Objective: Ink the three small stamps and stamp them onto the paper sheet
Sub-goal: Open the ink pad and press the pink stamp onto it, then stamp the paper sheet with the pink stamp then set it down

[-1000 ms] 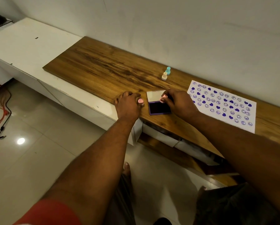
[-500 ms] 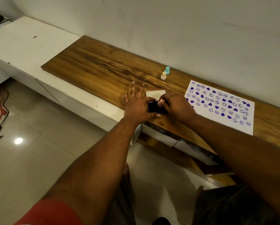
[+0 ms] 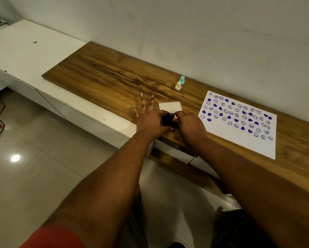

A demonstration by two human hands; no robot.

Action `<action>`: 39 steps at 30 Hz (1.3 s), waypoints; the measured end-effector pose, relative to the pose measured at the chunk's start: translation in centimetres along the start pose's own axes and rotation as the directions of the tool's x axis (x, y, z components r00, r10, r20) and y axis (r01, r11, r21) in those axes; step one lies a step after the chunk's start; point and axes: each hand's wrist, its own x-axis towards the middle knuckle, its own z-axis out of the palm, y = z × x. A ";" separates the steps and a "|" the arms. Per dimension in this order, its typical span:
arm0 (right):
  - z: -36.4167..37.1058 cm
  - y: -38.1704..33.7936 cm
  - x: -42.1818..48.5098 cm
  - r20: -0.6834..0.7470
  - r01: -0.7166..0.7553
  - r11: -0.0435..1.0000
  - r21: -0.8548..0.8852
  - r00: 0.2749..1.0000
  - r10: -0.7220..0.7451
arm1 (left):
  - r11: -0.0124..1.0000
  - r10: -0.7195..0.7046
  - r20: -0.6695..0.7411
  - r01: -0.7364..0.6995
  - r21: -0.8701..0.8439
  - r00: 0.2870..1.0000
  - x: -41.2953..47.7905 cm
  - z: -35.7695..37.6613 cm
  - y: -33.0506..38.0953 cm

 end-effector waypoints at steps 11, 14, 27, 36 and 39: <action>-0.1 -0.1 0.4 -0.056 -0.015 0.999 0.042 0.998 0.018 | 1.000 -0.014 0.017 0.014 -0.028 1.000 -0.3 0.0 0.4; 0.4 0.0 0.3 -0.083 -0.020 0.998 0.063 0.996 0.025 | 0.999 -0.021 0.011 0.022 -0.042 1.000 -0.2 0.0 0.4; -1.8 1.6 1.2 -0.012 0.012 0.966 0.257 1.000 -0.009 | 0.996 0.037 0.064 -0.042 0.085 0.997 0.3 -0.6 0.9; -6.5 11.6 -4.3 -0.200 -0.199 0.890 0.409 0.933 0.301 | 0.955 0.251 -0.046 -0.239 0.176 0.967 -0.1 0.2 6.0; -6.1 13.1 -4.7 -0.155 -0.261 0.877 0.403 0.925 0.347 | 0.942 0.298 -0.059 -0.283 0.181 0.953 -0.4 1.4 9.2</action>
